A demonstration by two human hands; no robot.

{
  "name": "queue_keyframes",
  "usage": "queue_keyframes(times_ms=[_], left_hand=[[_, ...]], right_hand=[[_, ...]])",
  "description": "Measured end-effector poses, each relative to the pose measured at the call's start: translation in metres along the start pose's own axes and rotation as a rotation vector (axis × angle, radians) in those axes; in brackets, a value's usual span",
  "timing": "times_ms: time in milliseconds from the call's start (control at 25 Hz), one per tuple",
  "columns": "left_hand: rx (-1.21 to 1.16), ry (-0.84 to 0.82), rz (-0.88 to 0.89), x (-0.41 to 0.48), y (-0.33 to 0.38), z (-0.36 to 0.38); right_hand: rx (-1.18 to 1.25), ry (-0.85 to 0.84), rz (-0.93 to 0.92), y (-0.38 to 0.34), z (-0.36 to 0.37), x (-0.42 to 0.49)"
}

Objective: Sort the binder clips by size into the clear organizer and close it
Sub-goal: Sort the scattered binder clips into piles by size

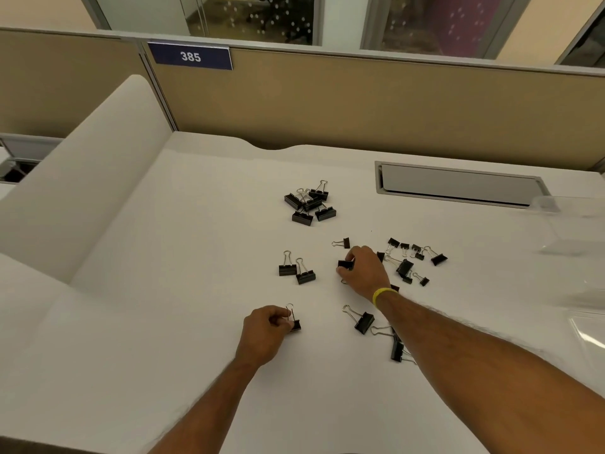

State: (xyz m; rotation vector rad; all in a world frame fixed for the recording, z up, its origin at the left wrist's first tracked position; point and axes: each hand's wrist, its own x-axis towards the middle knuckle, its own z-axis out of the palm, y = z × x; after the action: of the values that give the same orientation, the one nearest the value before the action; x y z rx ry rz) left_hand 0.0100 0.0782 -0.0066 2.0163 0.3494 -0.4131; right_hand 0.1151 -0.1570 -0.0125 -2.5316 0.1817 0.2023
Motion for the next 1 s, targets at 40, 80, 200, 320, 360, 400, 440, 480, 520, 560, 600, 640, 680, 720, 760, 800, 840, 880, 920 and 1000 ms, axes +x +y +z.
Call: queue_keyframes(times_ms=[40, 80, 200, 320, 360, 400, 440, 480, 520, 560, 600, 640, 680, 720, 760, 800, 840, 880, 920, 1000], left_hand=[[0.028, 0.007, 0.010, -0.001, 0.000, 0.002], [0.056, 0.018, 0.020, -0.002, -0.001, 0.003], [0.112, 0.035, 0.043, -0.005, -0.002, 0.004], [0.149, 0.030, 0.054, -0.007, -0.005, 0.002], [0.158, 0.030, 0.057, -0.007, -0.005, 0.001], [0.161, 0.030, 0.062, -0.007, -0.005, 0.001], [0.159, 0.030, 0.067, -0.007, -0.006, 0.001], [0.155, 0.030, 0.072, -0.006, -0.006, 0.001], [0.150, 0.031, 0.073, -0.005, -0.007, 0.001], [0.145, 0.033, 0.071, -0.004, -0.007, 0.000], [0.142, 0.038, 0.069, -0.004, -0.007, 0.000], [0.141, 0.043, 0.070, -0.003, -0.007, 0.000], [0.140, 0.047, 0.071, -0.003, -0.008, 0.001], [0.142, 0.050, 0.073, -0.003, -0.008, 0.001], [0.146, 0.052, 0.073, -0.003, -0.008, 0.001], [0.150, 0.053, 0.077, -0.003, -0.008, 0.001], [0.153, 0.053, 0.079, -0.003, -0.007, 0.001], [0.154, 0.051, 0.081, -0.003, -0.007, 0.001], [0.153, 0.051, 0.080, -0.003, -0.007, 0.001], [0.153, 0.051, 0.079, -0.004, -0.007, 0.002]], right_hand=[[0.017, 0.008, 0.008, 0.003, 0.001, -0.002], [0.033, 0.022, 0.018, 0.004, 0.001, -0.005], [0.086, 0.065, 0.027, 0.009, 0.000, -0.009], [0.199, 0.054, 0.037, 0.010, -0.003, -0.013], [0.280, 0.052, 0.062, 0.010, -0.004, -0.014], [0.398, 0.048, 0.107, 0.010, -0.005, -0.014], [0.548, 0.032, 0.171, 0.009, -0.006, -0.014], [0.712, 0.000, 0.239, 0.006, -0.008, -0.015], [0.857, -0.040, 0.291, 0.004, -0.009, -0.016], [0.965, -0.069, 0.323, 0.001, -0.011, -0.019], [1.035, -0.087, 0.337, -0.002, -0.013, -0.022], [1.085, -0.099, 0.340, -0.004, -0.014, -0.026], [1.130, -0.105, 0.341, -0.004, -0.013, -0.030], [1.161, -0.109, 0.347, -0.004, -0.013, -0.034], [1.180, -0.110, 0.353, -0.004, -0.012, -0.038], [1.165, -0.107, 0.352, -0.004, -0.012, -0.042], [1.108, -0.106, 0.344, -0.005, -0.012, -0.046], [1.012, -0.113, 0.327, -0.005, -0.012, -0.051], [0.919, -0.132, 0.307, -0.006, -0.011, -0.056], [0.827, -0.189, 0.289, -0.010, -0.006, -0.068]])
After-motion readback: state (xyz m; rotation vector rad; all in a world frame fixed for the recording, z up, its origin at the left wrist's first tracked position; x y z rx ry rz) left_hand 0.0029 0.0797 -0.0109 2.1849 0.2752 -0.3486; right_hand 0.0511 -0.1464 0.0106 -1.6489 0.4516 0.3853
